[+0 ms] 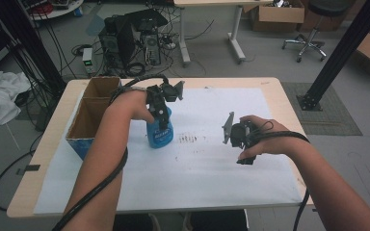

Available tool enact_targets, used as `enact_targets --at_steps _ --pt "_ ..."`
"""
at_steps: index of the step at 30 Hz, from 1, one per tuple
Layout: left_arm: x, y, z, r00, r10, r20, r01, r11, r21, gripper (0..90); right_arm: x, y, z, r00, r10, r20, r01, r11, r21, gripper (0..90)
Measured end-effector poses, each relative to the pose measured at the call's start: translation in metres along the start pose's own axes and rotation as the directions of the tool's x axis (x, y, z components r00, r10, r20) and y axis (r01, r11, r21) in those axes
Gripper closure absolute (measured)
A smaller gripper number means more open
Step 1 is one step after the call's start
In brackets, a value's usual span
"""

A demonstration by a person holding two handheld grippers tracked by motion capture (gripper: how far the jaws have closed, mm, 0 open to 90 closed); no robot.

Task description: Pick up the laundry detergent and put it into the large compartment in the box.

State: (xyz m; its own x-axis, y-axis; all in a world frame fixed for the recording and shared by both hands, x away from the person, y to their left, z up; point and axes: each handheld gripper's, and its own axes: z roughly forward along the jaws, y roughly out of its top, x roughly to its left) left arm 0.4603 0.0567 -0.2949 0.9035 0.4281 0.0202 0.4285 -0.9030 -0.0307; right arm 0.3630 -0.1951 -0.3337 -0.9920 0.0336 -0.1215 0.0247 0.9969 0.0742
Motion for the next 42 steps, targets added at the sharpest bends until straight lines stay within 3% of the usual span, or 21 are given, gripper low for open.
enact_targets --at_steps 30,42 --pt "-0.0016 -0.0008 -0.0008 0.9998 -0.021 -0.005 0.021 0.9998 -0.006 29.6 -0.0001 0.0004 0.0038 1.0 -0.001 -0.002 0.001 1.0 0.005 16.2" --pt "-0.0015 -0.0003 -0.0011 0.9991 -0.028 -0.032 0.028 0.9996 -0.001 34.8 -0.0005 -0.0006 0.0038 1.0 0.002 -0.001 -0.002 1.0 0.002 16.2"
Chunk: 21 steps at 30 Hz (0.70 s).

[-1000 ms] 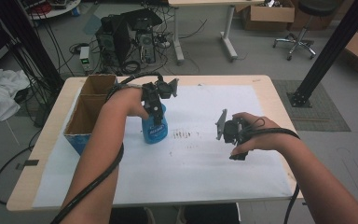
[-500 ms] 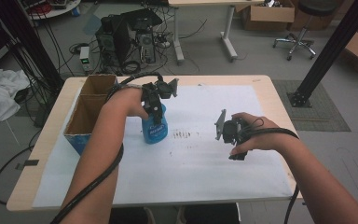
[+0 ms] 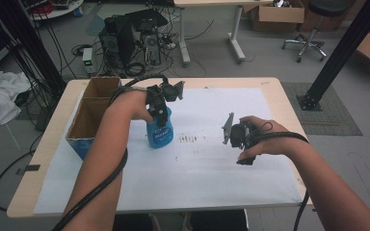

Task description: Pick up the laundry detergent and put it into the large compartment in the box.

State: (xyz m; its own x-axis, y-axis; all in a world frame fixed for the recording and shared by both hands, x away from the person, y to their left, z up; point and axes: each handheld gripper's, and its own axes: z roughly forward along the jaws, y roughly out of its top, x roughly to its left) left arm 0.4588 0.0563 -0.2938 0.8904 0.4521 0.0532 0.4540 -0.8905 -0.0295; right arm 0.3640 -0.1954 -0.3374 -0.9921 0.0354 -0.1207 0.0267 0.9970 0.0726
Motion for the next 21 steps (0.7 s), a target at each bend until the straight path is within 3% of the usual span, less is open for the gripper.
enact_targets --at_steps 21 --pt "0.001 -0.0012 0.0019 0.9994 -0.035 0.004 0.035 0.9993 -0.013 38.7 -0.0004 0.0016 0.0046 1.0 0.0 -0.004 0.0 1.0 -0.001 16.2"
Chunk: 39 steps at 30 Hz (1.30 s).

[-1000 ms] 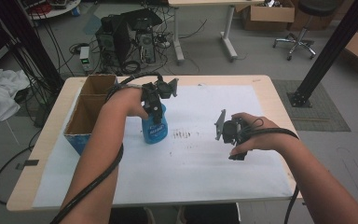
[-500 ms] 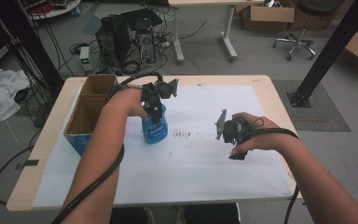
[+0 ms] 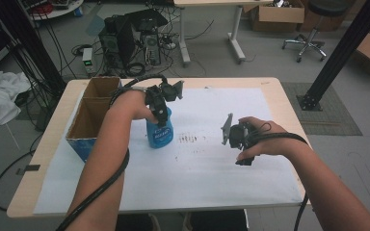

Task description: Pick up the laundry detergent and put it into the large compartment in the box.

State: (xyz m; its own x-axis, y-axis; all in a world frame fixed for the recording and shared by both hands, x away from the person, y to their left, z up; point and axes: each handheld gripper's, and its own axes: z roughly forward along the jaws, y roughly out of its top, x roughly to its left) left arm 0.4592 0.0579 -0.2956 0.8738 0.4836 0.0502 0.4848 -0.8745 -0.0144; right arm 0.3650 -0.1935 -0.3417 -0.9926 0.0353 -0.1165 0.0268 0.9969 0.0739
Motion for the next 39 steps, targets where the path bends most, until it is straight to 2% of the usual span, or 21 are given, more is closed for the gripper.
enact_targets --at_steps 11,14,20,22,26,28,33,35,39 --pt "-0.001 -0.001 -0.005 0.9998 -0.017 -0.008 0.017 0.9998 0.007 38.9 0.002 -0.001 -0.002 1.0 0.005 0.003 -0.005 1.0 -0.005 16.2" --pt "-0.001 -0.003 -0.016 0.9995 -0.032 -0.003 0.032 0.9995 -0.005 38.9 0.002 -0.002 -0.004 0.9999 0.009 0.006 -0.009 1.0 -0.011 16.3" --pt "-0.002 -0.009 -0.043 0.9972 -0.072 -0.022 0.071 0.9974 -0.008 38.8 0.002 -0.003 -0.006 0.9998 0.014 0.012 -0.014 1.0 -0.009 16.3" --pt "-0.002 -0.013 -0.052 0.9944 -0.104 -0.015 0.104 0.9945 -0.01 38.8 0.002 -0.003 -0.006 0.9998 0.015 0.013 -0.015 1.0 -0.009 16.2" --pt "-0.001 -0.019 -0.067 0.991 -0.133 -0.016 0.132 0.9911 -0.011 38.8 0.002 -0.004 -0.007 0.9997 0.018 0.016 -0.018 1.0 -0.012 16.2" --pt "-0.002 -0.023 -0.075 0.986 -0.166 -0.015 0.166 0.9861 -0.007 38.8 0.001 -0.004 -0.008 0.9998 0.012 0.017 -0.012 1.0 -0.006 16.3" --pt "-0.002 -0.029 -0.086 0.9798 -0.199 -0.013 0.2 0.9799 0.007 38.8 0.001 -0.004 -0.011 0.9997 0.011 0.021 -0.011 1.0 -0.006 16.2" --pt "-0.002 -0.032 -0.091 0.9754 -0.22 -0.011 0.22 0.9754 0.009 38.8 0.001 -0.004 -0.012 0.9997 0.011 0.023 -0.011 1.0 -0.006 16.2" --pt "0.0 -0.039 -0.104 0.9611 -0.276 -0.005 0.276 0.9609 0.016 38.8 0.001 -0.004 -0.014 0.9996 0.009 0.028 -0.009 1.0 -0.009 16.2"
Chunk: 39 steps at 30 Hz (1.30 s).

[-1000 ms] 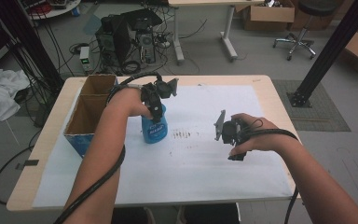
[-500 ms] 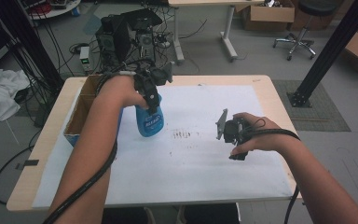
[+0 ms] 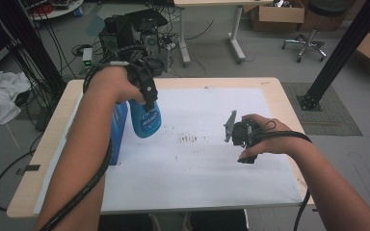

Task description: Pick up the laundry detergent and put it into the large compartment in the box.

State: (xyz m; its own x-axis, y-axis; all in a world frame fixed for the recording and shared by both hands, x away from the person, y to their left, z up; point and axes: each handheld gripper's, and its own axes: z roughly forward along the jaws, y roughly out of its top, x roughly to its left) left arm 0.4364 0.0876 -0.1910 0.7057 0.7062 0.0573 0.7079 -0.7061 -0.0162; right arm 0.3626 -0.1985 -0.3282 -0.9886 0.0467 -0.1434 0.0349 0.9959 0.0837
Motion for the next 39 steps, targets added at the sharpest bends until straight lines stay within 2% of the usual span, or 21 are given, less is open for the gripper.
enact_targets --at_steps 5,12,17,22,23,29,32,33,34,35,37,38,39 --pt "0.004 -0.009 -0.021 0.9984 -0.054 0.014 0.054 0.9982 -0.025 38.8 0.0 0.001 0.001 1.0 -0.003 -0.003 0.003 1.0 -0.001 16.2" --pt "0.009 -0.022 -0.042 0.9939 -0.106 0.031 0.107 0.994 -0.025 38.7 0.0 0.002 0.0 1.0 -0.005 -0.004 0.005 1.0 -0.001 16.2" --pt "0.015 -0.033 -0.059 0.9826 -0.184 0.024 0.185 0.9823 -0.031 38.7 -0.001 0.002 0.0 1.0 -0.006 -0.003 0.006 1.0 0.0 16.2" --pt "0.023 -0.044 -0.074 0.9696 -0.245 0.01 0.245 0.9693 -0.024 38.8 -0.001 0.002 -0.001 1.0 -0.006 0.0 0.006 1.0 -0.004 16.2" --pt "0.023 -0.044 -0.074 0.9696 -0.245 0.01 0.245 0.9693 -0.024 38.7 -0.001 0.002 -0.001 1.0 -0.007 0.001 0.007 1.0 -0.001 16.2" --pt "0.033 -0.056 -0.083 0.9451 -0.327 -0.005 0.327 0.9451 -0.013 38.8 -0.002 0.003 -0.003 0.9999 -0.01 0.005 0.01 1.0 -0.005 16.2" --pt "0.04 -0.063 -0.084 0.9294 -0.369 -0.003 0.369 0.9294 -0.003 38.8 -0.002 0.004 -0.003 0.9999 -0.011 0.006 0.011 1.0 -0.007 16.2" --pt "0.044 -0.065 -0.085 0.922 -0.387 -0.003 0.387 0.922 0.004 38.8 -0.002 0.004 -0.003 0.9999 -0.011 0.006 0.011 1.0 -0.007 16.2" --pt "0.05 -0.07 -0.085 0.9083 -0.418 -0.008 0.418 0.9082 0.01 38.7 -0.002 0.005 -0.003 0.9999 -0.014 0.006 0.014 1.0 -0.009 16.2" --pt "0.05 -0.07 -0.085 0.9083 -0.418 -0.008 0.418 0.9082 0.01 38.7 -0.002 0.005 -0.003 0.9999 -0.014 0.006 0.014 1.0 -0.009 16.2" --pt "0.056 -0.076 -0.085 0.892 -0.452 -0.013 0.452 0.8919 0.014 38.7 -0.003 0.005 -0.003 0.9999 -0.015 0.006 0.015 1.0 -0.007 16.2" --pt "0.058 -0.078 -0.085 0.8861 -0.463 -0.017 0.463 0.886 0.014 38.7 -0.003 0.005 -0.003 0.9999 -0.015 0.006 0.015 1.0 -0.007 16.2" --pt "0.061 -0.081 -0.085 0.8763 -0.481 -0.021 0.482 0.8763 0.017 38.7 -0.003 0.005 -0.002 0.9999 -0.014 0.006 0.014 1.0 -0.007 16.2"
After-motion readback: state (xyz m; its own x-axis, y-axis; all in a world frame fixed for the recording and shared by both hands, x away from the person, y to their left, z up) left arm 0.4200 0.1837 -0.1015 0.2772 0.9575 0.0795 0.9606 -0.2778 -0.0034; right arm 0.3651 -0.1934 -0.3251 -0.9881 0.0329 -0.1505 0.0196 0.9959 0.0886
